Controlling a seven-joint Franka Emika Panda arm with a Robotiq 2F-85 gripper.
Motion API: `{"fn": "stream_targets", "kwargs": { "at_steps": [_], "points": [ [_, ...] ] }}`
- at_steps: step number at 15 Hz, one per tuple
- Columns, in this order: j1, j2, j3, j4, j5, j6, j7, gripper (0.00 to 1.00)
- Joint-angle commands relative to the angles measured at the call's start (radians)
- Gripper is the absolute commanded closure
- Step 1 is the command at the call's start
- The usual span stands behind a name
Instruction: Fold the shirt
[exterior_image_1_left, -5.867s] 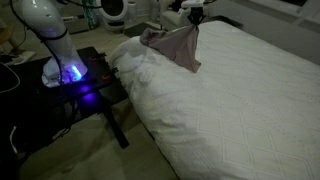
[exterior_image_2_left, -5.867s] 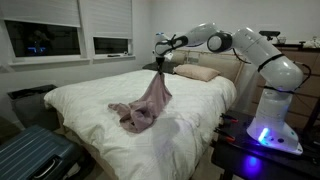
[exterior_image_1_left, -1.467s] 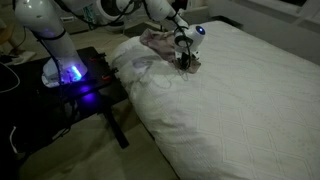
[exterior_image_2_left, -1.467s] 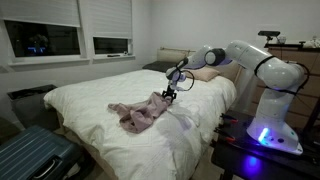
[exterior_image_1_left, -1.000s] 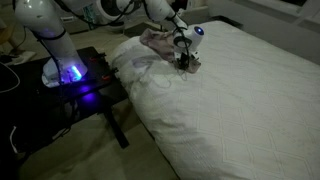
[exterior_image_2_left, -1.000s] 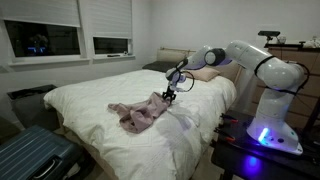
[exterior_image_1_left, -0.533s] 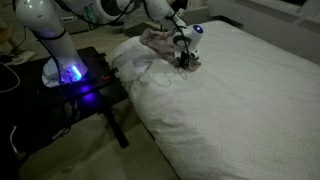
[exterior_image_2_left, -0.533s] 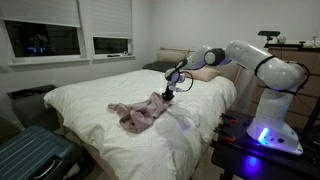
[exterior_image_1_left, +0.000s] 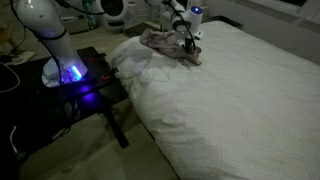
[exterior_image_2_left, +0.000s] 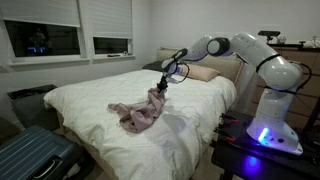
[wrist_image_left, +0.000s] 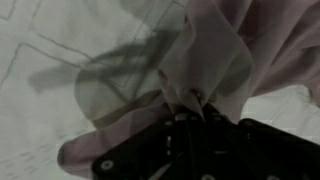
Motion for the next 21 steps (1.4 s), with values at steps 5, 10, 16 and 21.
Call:
{"fn": "stream_targets", "kwargs": {
  "at_steps": [5, 10, 16, 21],
  "points": [
    [0.063, -0.379, 0.074, -0.402, -0.21, 0.032, -0.147, 0.99],
    [0.175, -0.568, 0.063, -0.649, -0.389, 0.048, -0.145, 0.99],
    [0.352, -0.613, 0.034, -0.714, -0.667, 0.121, -0.041, 0.99],
    [0.479, -0.58, 0.006, -0.683, -0.837, 0.149, 0.113, 0.99]
  ]
}}
